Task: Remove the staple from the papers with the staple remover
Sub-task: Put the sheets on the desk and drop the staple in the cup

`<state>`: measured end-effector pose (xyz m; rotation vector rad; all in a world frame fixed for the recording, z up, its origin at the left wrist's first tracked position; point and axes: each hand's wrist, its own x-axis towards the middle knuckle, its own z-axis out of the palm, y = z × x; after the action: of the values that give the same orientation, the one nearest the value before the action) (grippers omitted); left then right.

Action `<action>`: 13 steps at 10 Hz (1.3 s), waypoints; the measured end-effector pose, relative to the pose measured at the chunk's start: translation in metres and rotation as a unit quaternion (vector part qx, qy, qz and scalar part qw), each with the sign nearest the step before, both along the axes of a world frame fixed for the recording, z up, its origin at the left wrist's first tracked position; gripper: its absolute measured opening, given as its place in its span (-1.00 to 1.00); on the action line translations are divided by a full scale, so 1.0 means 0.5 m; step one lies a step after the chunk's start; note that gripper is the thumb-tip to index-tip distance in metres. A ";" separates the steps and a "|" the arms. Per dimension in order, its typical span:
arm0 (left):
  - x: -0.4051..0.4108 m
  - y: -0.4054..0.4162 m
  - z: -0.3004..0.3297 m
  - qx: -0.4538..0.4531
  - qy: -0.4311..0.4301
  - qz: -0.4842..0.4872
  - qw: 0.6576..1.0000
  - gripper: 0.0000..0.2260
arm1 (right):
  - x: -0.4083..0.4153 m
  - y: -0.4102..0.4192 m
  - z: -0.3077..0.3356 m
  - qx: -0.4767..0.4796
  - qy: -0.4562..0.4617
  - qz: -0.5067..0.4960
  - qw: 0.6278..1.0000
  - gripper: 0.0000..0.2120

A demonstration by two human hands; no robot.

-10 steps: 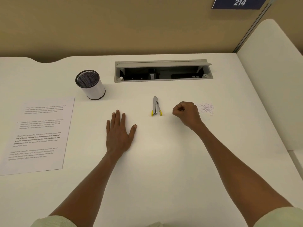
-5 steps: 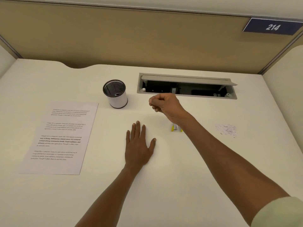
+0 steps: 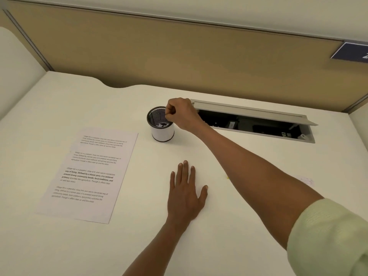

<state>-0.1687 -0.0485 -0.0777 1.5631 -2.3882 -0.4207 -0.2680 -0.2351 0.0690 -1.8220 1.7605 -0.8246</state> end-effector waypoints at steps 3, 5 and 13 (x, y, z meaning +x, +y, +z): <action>0.000 0.001 -0.001 -0.004 0.000 -0.002 1.000 -0.36 | 0.019 -0.028 -0.011 0.014 0.035 0.032 0.999 -0.78; -0.001 0.003 0.001 -0.008 0.003 -0.001 1.000 -0.37 | 0.016 -0.025 -0.001 0.018 0.062 0.047 0.997 -0.73; 0.001 0.001 0.009 -0.003 -0.016 -0.008 1.000 -0.35 | -0.083 0.189 -0.049 -0.139 0.000 -0.100 0.985 -0.90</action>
<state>-0.1682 -0.0481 -0.0731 1.5598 -2.4253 -0.3932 -0.3096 -0.1406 0.0445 -1.8324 1.9302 -1.2016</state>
